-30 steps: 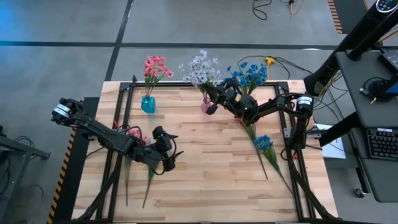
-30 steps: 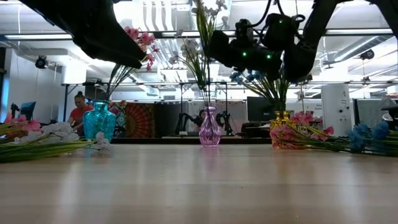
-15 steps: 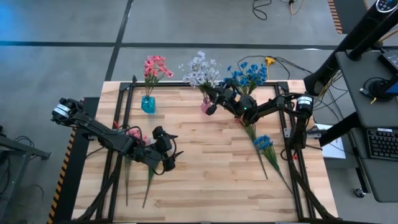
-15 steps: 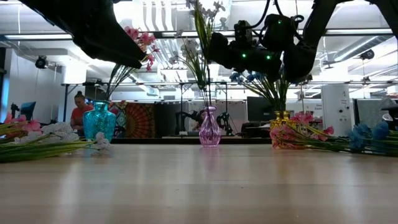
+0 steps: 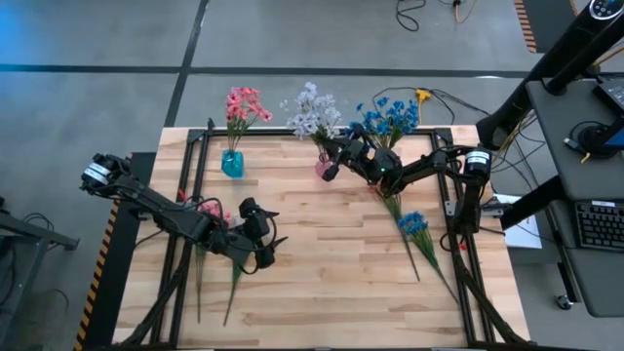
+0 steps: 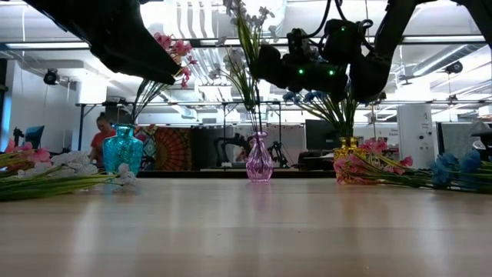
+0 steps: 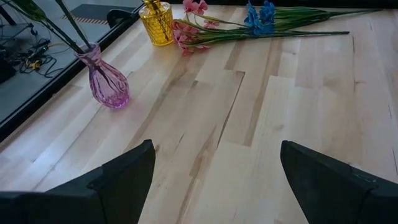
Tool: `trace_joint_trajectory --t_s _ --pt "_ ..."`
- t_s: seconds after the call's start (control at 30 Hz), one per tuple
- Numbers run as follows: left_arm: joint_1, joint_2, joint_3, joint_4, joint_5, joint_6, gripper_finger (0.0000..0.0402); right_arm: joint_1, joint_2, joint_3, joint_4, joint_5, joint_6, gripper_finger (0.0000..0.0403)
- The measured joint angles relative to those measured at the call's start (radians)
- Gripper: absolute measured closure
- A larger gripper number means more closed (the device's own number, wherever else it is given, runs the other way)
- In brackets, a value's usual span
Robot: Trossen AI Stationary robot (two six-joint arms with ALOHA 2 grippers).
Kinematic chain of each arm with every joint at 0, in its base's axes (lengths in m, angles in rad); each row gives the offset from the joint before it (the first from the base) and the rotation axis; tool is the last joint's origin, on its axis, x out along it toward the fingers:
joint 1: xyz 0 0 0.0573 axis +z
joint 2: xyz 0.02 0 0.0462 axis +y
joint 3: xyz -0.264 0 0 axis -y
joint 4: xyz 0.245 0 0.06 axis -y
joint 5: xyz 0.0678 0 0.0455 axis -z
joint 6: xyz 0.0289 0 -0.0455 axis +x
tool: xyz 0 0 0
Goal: Sort flowers into vase by color
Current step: Put the right white flowers into the pink vase
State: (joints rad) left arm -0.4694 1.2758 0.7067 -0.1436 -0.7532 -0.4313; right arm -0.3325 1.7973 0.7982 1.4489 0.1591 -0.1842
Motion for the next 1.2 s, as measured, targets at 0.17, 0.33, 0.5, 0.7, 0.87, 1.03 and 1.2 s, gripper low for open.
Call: trace_joint_trajectory --t_s 0.17,0.33,0.5,0.7,0.87,1.03,1.2 --pt "0.000 0.000 0.000 0.000 0.000 0.000 0.0075 0.000 0.000 0.000 0.001 0.000 0.000 0.0385" --pt "0.000 0.000 0.000 0.000 0.000 0.000 0.0075 0.000 0.000 0.000 -0.004 0.000 0.007 0.0385" --pt "0.000 0.000 0.000 0.000 0.000 0.000 0.0075 0.000 0.000 0.000 -0.026 0.000 0.007 0.0385" --pt "0.000 0.000 0.000 0.000 0.000 0.000 0.0075 0.000 0.000 0.000 -0.054 -0.001 0.008 0.0384" --pt "0.000 0.000 0.000 0.000 0.000 0.000 0.0075 0.000 0.000 0.000 -0.055 0.000 0.026 0.0350" --pt "0.000 0.000 0.000 0.000 0.000 0.000 0.0075 0.000 0.000 0.000 -0.060 0.013 0.031 0.0300" --pt "0.000 0.000 0.000 0.000 0.000 0.000 0.0075 0.000 -0.003 0.000 -0.102 0.036 0.034 0.0266"
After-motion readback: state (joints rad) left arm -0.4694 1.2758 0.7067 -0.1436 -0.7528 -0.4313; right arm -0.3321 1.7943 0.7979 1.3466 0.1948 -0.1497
